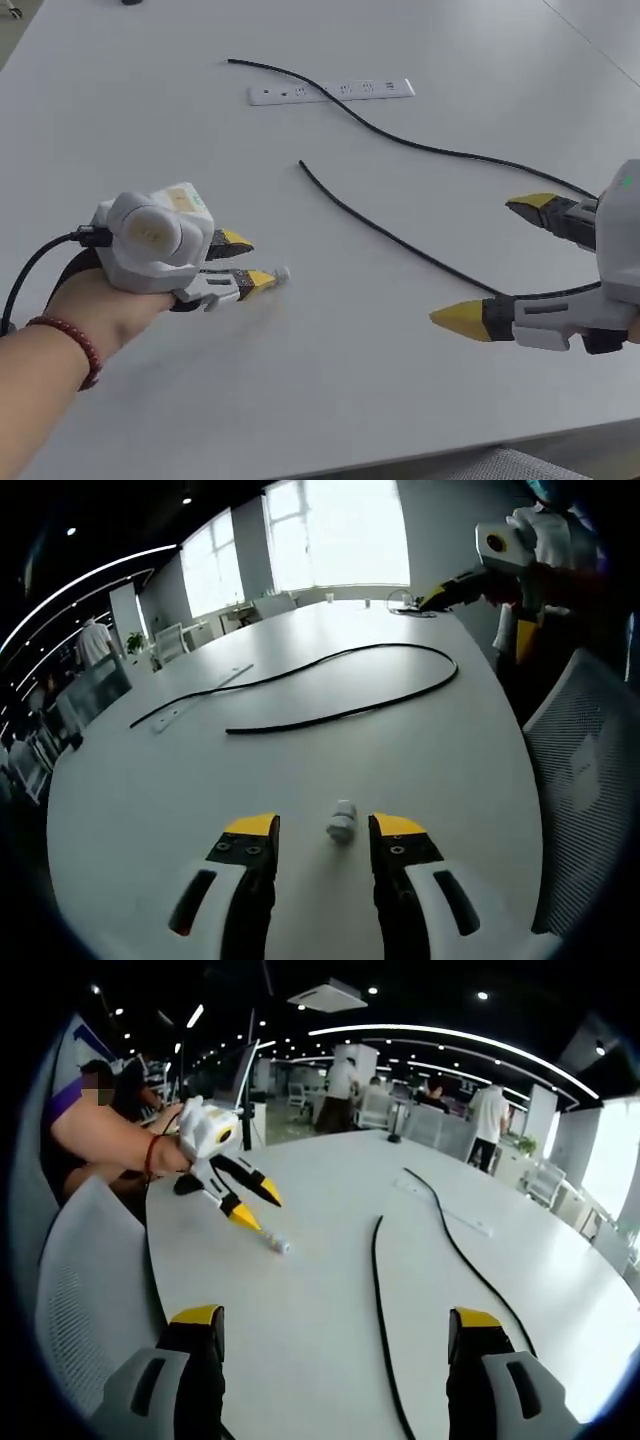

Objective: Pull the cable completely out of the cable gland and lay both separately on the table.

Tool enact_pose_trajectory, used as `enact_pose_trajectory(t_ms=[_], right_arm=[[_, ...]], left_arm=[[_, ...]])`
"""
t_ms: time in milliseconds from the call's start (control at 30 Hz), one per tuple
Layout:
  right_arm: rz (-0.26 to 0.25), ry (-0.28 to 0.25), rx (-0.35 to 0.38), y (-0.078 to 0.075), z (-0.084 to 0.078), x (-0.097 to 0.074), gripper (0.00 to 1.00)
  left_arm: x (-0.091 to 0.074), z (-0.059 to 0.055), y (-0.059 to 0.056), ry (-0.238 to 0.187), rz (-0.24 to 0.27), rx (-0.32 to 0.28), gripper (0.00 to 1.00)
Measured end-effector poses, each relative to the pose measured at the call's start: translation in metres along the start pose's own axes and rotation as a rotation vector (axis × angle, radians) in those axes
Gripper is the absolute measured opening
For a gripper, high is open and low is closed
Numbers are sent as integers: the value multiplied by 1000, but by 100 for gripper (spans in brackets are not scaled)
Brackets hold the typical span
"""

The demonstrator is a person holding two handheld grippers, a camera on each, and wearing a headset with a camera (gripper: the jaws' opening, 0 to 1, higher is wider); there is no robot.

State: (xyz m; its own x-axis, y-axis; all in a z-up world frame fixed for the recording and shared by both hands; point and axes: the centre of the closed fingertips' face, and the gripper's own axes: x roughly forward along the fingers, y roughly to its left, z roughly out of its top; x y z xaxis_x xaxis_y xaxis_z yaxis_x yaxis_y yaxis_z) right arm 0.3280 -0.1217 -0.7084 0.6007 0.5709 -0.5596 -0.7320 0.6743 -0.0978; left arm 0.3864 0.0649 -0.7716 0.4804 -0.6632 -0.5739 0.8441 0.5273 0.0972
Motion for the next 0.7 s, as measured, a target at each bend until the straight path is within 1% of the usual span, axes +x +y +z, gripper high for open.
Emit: enact_pose_trajectory(t_ms=[67,100,167,200,267,300,333,367,467,567,633,700], right_arm=[[1,-2,0,0,1,1,93],[2,-2,0,1,1,1,94],[4,-5,-5,1,2,2,91],[6,-7,-8,1,3,2,91],[3,-8,-7,0,5,2,93],[1,-9,-6,0,5,2,92],[1,-9,-7,0,6,2,91],[1,-10,-8,0,6,2,92],[2,-12,-15,0,8,1,91],[-1,-11,-19,0,9,1,92],[1,-16,-13,0,10,1,91],[1,-18,-10,0,10,1,92]], left_arm=[[-7,5,0,-20,11,-12,44],[-10,7,0,-30,16,-18,45],[-16,12,0,-52,27,-23,48],[-19,15,0,-63,32,-26,52],[-24,18,2,-75,56,-54,68],[-27,19,4,-81,68,-68,73],[-32,22,4,-96,74,-70,76],[-37,25,4,-110,80,-72,75],[-46,31,6,-147,100,-91,81],[-54,33,7,-160,123,-93,91],[-59,34,6,-173,133,-111,98],[-66,33,5,-184,139,-133,99]])
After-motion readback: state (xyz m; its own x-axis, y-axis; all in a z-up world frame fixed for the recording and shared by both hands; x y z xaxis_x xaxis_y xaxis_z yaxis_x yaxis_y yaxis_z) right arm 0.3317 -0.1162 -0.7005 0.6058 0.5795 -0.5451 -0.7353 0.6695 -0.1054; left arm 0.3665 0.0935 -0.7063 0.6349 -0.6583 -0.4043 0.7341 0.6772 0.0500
